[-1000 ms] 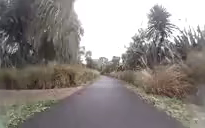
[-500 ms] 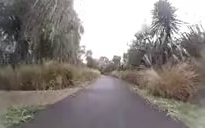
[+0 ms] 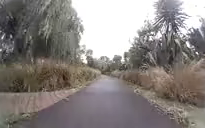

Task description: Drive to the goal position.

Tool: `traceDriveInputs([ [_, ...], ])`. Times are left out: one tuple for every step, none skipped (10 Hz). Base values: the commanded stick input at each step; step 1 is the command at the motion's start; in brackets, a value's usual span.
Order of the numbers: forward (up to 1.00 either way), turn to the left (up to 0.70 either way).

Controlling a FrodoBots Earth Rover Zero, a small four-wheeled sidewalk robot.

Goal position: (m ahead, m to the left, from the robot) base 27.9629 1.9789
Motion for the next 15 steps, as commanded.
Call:
traceDriveInputs([
  [0.85, 0.00],
  [0.85, 0.00],
  [0.85, 0.00],
  [0.85, 0.00],
  [0.85, 0.00],
  [0.85, 0.00],
  [0.85, 0.00],
  [0.85, 0.00],
  [0.85, 0.00],
  [0.85, 0.00],
  [0.85, 0.00],
  [0.85, 0.00],
  [0.85, 0.00],
  [0.85, 0.00],
  [0.85, 0.00],
])
